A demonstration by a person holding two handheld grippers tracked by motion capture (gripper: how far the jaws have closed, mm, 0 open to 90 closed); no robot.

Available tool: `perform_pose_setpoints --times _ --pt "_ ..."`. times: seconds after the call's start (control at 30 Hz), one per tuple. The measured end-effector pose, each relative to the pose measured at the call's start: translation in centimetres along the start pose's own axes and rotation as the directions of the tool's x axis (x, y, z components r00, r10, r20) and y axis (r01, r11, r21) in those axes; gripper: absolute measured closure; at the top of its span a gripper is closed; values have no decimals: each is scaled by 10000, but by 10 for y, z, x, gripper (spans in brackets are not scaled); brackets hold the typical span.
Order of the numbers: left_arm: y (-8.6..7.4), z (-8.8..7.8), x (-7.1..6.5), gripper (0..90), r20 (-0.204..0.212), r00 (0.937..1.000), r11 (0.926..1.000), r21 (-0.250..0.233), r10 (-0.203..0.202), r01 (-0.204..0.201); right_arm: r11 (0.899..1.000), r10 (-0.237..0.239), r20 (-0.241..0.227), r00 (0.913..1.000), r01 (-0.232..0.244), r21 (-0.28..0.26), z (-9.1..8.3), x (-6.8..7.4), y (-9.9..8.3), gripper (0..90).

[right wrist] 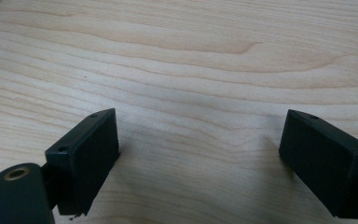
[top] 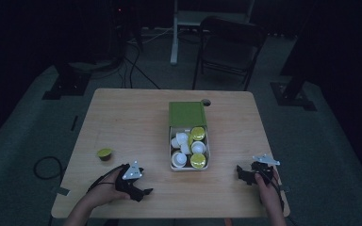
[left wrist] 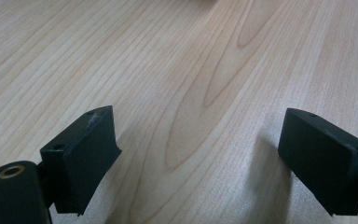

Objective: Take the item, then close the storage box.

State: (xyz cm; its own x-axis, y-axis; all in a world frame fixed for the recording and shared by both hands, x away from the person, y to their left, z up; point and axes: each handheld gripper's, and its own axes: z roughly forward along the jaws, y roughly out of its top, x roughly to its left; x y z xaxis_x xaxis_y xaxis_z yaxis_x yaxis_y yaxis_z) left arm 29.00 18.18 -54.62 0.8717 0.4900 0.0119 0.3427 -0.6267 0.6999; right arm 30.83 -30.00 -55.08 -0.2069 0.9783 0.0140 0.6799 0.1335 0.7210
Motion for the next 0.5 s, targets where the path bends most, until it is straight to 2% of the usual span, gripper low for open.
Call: perform_pose_setpoints --times 0.37,0.5 --pt "0 0 -1 125 -56 10000 10000 -4 -14 14 10000 -80 -78 9999 80 0 1 -1 1 111" --pt "1 0 -1 124 192 9998 9999 -90 -102 104 10000 -72 -143 9999 72 -14 0 -1 0 112"
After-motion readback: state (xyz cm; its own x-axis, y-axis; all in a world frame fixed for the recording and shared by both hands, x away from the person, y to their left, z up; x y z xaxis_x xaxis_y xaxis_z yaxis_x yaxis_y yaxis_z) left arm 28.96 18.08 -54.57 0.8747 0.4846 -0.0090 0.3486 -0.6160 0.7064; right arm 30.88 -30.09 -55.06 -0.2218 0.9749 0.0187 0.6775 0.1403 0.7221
